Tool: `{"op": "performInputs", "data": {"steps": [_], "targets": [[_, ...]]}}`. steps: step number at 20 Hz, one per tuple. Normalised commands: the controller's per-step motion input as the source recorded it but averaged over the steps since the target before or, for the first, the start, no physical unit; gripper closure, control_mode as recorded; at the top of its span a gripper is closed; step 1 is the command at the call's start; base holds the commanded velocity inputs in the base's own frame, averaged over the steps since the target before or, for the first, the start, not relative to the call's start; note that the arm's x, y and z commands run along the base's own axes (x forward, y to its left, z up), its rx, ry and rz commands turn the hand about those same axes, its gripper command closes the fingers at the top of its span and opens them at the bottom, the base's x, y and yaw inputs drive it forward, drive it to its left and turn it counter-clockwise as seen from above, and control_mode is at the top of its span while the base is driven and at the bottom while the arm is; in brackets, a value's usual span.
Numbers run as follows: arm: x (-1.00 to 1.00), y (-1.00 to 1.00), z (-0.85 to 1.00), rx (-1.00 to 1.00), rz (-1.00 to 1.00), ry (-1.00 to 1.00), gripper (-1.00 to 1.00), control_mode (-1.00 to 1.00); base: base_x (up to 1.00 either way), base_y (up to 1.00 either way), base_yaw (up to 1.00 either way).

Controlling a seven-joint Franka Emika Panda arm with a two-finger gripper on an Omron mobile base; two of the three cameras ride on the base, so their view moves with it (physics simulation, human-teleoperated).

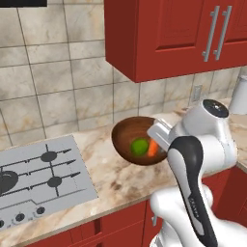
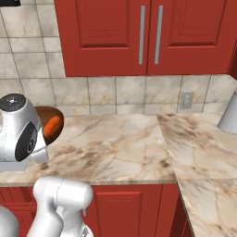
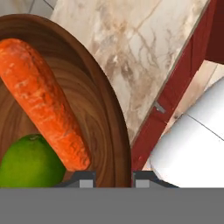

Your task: Place the bowl with the carrot and lime on the second highest shelf of the fridge. Place the bowl with the steak and chicken drumstick on the top shelf of the fridge.

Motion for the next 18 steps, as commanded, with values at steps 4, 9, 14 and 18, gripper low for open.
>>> {"op": "performInputs", "data": {"steps": [4,9,14,18], "targets": [[-0.81,0.00,0.38,0.00,-0.02,-0.03,1.00,-1.00,0.00,0.00,0.00],[-0.58,0.00,0.32,0.00,0.00,-0.06,1.00,-1.00,0.00,0.00,0.00],[-0.13,0.00,0.36,0.00,0.00,-0.03,1.00,-1.00,0.00,0.00,0.00],[0.12,-0.01,0.16,0.00,0.00,0.00,1.00,-1.00,0.00,0.00,0.00]]}}
